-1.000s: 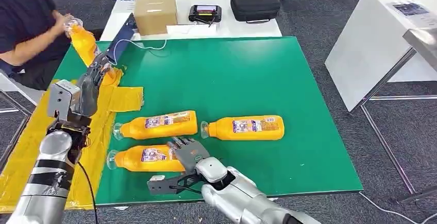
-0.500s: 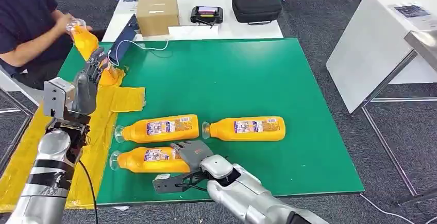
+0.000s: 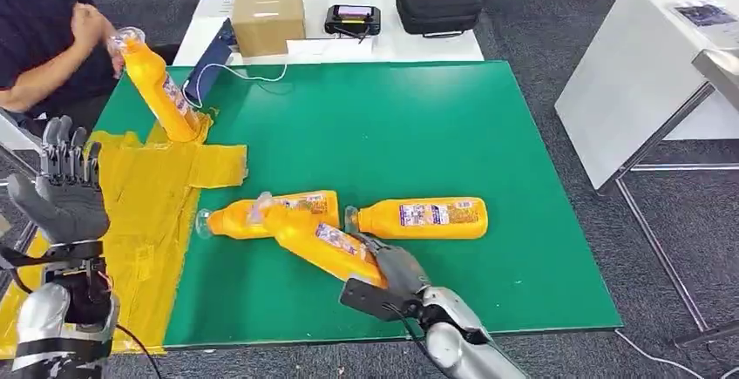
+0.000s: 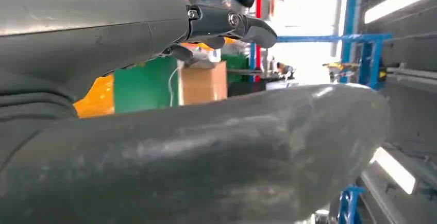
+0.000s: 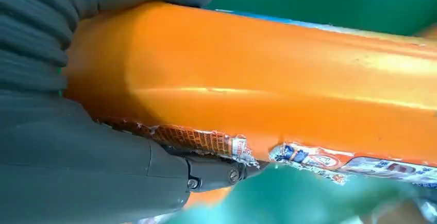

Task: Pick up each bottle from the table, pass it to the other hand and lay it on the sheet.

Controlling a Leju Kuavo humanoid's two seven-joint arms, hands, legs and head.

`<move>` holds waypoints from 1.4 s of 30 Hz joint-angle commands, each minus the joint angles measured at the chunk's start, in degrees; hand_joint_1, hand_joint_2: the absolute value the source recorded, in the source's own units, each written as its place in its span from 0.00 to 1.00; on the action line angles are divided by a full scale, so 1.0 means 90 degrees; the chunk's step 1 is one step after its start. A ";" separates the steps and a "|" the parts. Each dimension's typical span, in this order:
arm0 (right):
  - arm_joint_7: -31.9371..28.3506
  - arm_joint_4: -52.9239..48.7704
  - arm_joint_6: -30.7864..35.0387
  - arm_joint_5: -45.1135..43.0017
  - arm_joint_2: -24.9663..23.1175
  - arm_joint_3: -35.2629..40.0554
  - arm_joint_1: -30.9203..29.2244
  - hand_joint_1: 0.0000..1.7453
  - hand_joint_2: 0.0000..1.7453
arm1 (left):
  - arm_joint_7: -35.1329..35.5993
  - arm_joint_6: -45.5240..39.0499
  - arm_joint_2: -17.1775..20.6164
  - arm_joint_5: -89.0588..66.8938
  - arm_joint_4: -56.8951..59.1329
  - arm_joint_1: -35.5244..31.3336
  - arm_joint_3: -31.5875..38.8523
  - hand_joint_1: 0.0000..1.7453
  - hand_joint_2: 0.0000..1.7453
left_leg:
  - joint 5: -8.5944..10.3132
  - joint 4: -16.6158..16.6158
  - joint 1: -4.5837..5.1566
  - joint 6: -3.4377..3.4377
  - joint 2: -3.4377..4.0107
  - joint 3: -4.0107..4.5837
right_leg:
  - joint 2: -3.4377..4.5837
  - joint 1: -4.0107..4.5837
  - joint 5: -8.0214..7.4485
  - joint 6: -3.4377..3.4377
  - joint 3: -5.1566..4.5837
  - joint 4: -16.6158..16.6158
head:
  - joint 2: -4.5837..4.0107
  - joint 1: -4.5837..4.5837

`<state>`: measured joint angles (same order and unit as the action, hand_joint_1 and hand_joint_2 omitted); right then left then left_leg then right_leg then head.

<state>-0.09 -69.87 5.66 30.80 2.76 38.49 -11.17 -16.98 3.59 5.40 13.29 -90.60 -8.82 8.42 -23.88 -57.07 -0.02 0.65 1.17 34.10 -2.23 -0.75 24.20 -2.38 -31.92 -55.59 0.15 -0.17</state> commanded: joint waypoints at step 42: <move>0.0290 -0.1784 -0.0128 -0.0386 -0.0435 -0.0001 -0.1780 1.00 1.00 | 0.0597 0.1159 -0.1041 0.0800 -0.1623 0.1157 -0.1739 0.00 1.00 | -0.0011 -0.0022 0.0005 -0.0001 0.0058 0.0061 | 0.0080 -0.0002 -0.0003 0.0009 -0.0084 -0.0028 | 0.0000 -0.0005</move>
<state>-2.02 -88.76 6.36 31.23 8.09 33.38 -5.23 -15.53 6.41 3.04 15.49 -96.46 -4.13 9.57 -23.88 -57.05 -0.05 0.64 1.15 34.54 -2.24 -0.69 24.25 -2.33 -32.31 -55.59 0.15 -0.22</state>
